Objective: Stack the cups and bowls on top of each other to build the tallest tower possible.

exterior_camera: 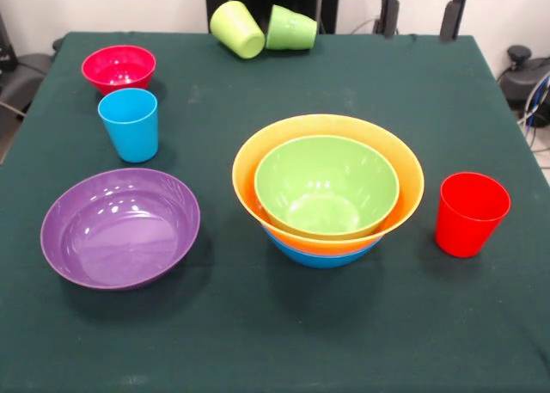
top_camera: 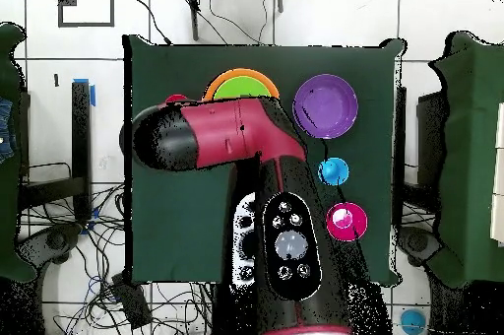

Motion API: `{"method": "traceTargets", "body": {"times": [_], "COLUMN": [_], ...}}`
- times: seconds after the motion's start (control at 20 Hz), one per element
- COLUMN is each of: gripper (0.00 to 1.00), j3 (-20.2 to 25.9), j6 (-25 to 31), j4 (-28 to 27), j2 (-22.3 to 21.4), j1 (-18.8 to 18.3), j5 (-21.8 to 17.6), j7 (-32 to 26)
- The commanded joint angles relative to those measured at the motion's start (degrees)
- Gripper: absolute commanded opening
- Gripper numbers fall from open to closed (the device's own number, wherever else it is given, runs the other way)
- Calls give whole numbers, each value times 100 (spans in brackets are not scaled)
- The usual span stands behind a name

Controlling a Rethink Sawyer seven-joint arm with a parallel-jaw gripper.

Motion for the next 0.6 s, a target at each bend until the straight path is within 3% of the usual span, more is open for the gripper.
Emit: {"method": "traceTargets", "body": {"times": [0.05,0.3,0.6], "gripper": [100,100,100], "j3": [195,-100,-52], "j6": [-1016,-1465,-2283], "j4": [1558,1869,2349], "j2": [-66,93,201], "j1": [13,177,-146], "j5": [-144,-327,-846], "j7": [395,588,60]}}
